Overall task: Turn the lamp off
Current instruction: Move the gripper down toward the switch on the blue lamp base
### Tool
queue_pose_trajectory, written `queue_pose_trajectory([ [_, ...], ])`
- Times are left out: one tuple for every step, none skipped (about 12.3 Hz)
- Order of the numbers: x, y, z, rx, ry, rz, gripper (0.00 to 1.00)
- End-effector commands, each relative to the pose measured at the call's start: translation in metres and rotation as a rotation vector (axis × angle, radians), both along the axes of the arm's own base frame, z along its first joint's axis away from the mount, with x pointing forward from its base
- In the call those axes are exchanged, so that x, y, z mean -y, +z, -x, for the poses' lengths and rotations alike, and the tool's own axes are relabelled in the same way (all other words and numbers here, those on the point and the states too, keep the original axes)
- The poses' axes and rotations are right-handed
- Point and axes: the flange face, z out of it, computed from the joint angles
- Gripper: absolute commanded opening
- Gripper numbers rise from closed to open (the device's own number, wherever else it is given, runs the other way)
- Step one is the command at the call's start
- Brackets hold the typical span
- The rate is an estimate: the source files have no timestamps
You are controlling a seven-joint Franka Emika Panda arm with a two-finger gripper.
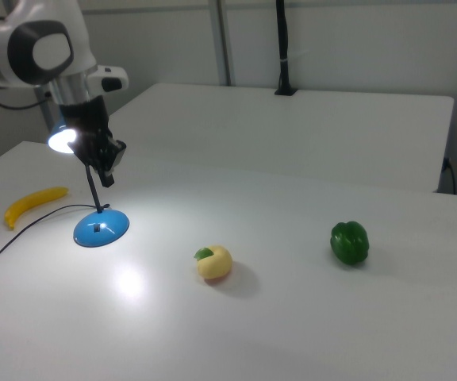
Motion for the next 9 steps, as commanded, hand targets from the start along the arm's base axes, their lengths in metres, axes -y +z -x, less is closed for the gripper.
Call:
queue_pose_trajectory([
  [-0.033, -0.045, 0.000, 0.030, 0.060, -0.039, 0.00],
  [-0.045, -0.062, -0.001, 0.040, 0.083, -0.042, 0.00],
  [-0.060, -0.075, -0.002, 0.057, 0.116, -0.047, 0.00],
  [-0.069, -0.090, -0.007, 0.079, 0.134, -0.053, 0.00],
  [-0.081, -0.106, -0.012, 0.078, 0.160, -0.055, 0.00],
  [-0.087, -0.118, -0.014, 0.065, 0.196, -0.054, 0.00],
  [-0.099, -0.132, -0.016, 0.060, 0.268, -0.058, 0.00],
  [-0.107, -0.141, -0.017, 0.057, 0.312, -0.061, 0.00],
  [-0.115, -0.155, -0.020, 0.051, 0.363, -0.066, 0.00],
])
